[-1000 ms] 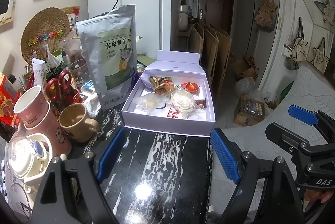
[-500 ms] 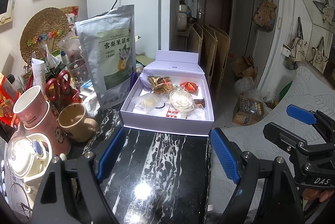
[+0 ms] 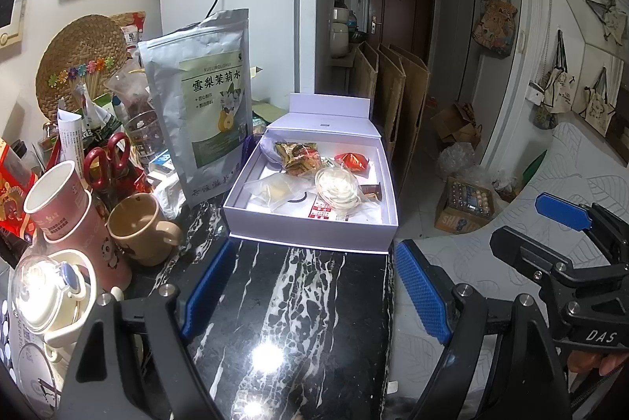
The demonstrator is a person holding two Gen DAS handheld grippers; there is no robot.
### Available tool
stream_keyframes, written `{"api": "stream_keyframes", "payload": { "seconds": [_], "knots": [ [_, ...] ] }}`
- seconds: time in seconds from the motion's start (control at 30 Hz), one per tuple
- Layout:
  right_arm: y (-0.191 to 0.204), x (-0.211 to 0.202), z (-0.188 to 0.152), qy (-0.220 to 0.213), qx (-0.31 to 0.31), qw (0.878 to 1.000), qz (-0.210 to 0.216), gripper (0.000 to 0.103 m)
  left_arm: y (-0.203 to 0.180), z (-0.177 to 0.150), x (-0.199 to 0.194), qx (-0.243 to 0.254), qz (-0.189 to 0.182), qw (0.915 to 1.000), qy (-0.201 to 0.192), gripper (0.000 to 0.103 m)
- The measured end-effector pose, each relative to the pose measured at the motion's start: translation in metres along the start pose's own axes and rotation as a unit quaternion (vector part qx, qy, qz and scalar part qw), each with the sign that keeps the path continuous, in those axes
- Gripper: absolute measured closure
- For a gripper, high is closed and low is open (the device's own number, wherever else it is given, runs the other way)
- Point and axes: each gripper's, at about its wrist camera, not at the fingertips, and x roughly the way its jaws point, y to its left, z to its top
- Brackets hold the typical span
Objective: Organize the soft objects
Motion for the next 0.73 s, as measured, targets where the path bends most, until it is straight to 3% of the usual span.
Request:
{"api": "stream_keyframes", "payload": {
  "seconds": [0.3, 0.73],
  "knots": [
    [-0.0011, 0.0004, -0.0006, 0.001, -0.001, 1.000, -0.003, 0.011, -0.0015, -0.0003, -0.0013, 0.000, -0.013, 0.9999, 0.002, 0.019],
    [-0.0080, 0.0001, -0.0044, 0.003, 0.005, 1.000, -0.005, 0.011, -0.0025, -0.0015, 0.0056, 0.003, -0.002, 0.9999, 0.011, 0.019]
  ]
}}
